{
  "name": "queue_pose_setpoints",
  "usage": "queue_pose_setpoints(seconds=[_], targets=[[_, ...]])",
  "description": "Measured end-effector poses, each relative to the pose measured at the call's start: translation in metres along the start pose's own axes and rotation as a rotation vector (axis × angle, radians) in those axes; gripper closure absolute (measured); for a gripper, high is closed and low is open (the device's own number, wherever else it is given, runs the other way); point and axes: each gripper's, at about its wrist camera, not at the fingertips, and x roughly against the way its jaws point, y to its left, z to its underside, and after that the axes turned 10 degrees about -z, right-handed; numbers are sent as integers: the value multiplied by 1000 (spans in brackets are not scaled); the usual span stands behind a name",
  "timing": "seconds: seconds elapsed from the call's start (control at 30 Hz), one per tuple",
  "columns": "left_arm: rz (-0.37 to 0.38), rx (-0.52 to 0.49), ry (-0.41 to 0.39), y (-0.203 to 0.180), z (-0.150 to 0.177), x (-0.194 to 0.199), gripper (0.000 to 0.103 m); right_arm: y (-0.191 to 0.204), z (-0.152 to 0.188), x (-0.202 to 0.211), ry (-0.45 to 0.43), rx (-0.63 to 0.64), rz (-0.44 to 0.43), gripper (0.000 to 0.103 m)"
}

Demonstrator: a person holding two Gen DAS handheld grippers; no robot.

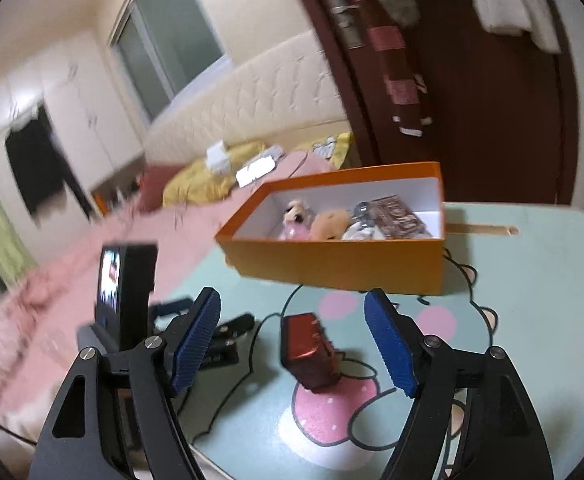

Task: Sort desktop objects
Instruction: 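Lift the red pouch out and set it on the desk, right tool, then grasp the brown plush potato inside the orange box with the left tool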

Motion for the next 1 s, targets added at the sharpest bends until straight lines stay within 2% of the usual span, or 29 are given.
queue_pose_setpoints(seconds=[0.1,0.2,0.23,0.27,0.33,0.37,0.4,0.47,0.53,0.63,0.73,0.83,0.9,0.93,0.97,1.0], targets=[[28,-7,5,3,-5,9,1,-21,-4,0,15,-72,28,28],[-3,-65,-62,1,-20,32,3,-35,-3,-1,11,-119,47,28],[-9,-85,-84,0,-28,41,6,-39,-2,-1,9,-134,50,28],[8,-89,-99,0,-36,49,11,-42,-1,-2,11,-148,48,28],[81,-79,-118,-2,-56,62,13,-44,2,-5,24,-161,38,28],[122,-77,-123,-4,-67,67,17,-43,4,-7,32,-162,35,28],[149,-85,-117,-9,-78,67,21,-43,6,-9,41,-162,32,28],[189,-111,-97,-21,-100,63,39,-43,7,-11,56,-166,21,28],[218,-155,-59,-38,-118,48,46,-44,9,-11,59,-179,12,28],[230,-235,49,-69,-135,13,60,-49,13,-11,67,-197,3,28],[244,-253,139,-87,-142,-13,60,-54,15,-12,74,-224,-9,28],[203,-250,176,-97,-148,-27,58,-57,16,-10,69,-242,-18,28],[214,-235,205,-102,-149,-33,48,-59,16,-10,67,-252,-24,28],[216,-233,216,-103,-149,-37,38,-61,16,-10,69,-258,-26,28],[202,-237,221,-106,-148,-40,33,-63,16,-11,71,-266,-28,28],[187,-247,218,-108,-147,-43,33,-65,17,-12,74,-276,-33,28]])
